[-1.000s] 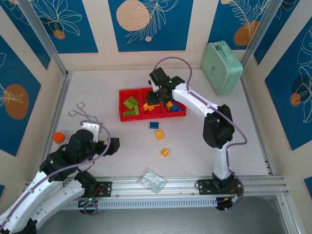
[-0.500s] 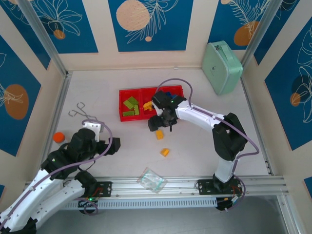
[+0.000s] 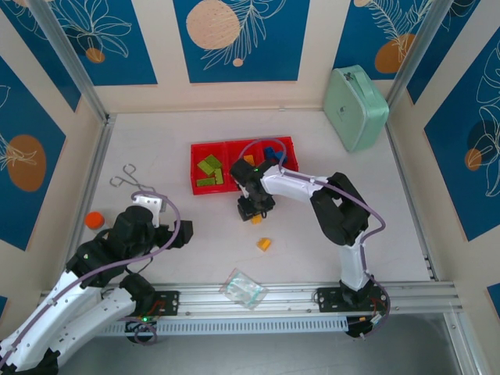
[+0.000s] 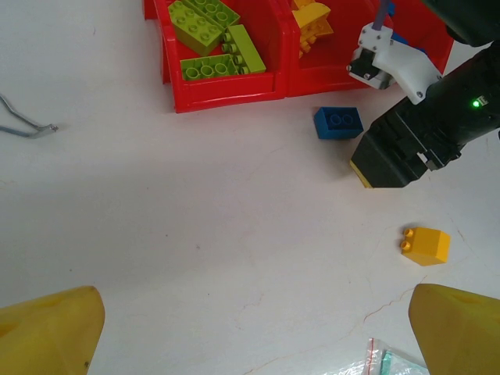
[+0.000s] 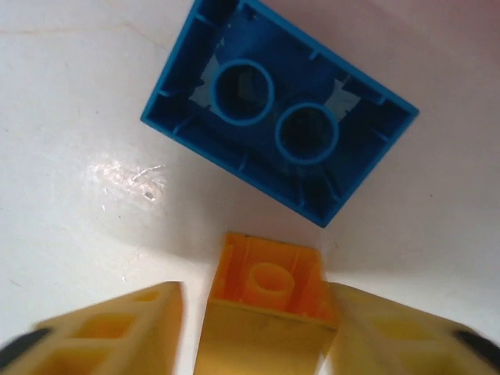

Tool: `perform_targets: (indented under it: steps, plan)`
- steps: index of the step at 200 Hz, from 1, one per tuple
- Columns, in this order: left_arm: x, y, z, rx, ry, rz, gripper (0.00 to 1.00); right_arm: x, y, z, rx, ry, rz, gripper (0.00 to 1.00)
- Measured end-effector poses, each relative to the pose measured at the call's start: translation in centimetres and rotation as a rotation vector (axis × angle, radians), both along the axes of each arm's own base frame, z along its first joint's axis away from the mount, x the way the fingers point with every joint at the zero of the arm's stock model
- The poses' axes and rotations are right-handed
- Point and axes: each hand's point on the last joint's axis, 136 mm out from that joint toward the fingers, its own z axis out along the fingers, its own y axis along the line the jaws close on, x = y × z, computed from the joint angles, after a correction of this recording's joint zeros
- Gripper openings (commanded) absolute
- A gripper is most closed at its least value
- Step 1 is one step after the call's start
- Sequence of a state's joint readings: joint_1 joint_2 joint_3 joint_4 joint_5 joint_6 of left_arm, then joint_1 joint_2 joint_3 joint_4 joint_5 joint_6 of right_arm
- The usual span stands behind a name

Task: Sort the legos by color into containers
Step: Pick up the lego from the center of the table.

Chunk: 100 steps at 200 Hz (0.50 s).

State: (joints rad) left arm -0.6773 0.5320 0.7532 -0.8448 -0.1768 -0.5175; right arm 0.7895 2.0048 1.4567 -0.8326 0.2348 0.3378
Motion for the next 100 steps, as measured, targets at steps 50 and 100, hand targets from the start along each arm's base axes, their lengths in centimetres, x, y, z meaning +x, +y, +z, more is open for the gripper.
perform_targets:
  steps: [50, 100]
  plan:
    - [0.0, 0.0, 0.0, 0.000, 0.000, 0.000, 1.00, 1.1, 0.8, 2.5, -0.008, -0.065, 0.020, 0.24]
    - [0.0, 0.0, 0.0, 0.001, -0.001, 0.001, 1.00, 7.3, 2.8, 10.0, 0.169, -0.246, -0.041, 0.21]
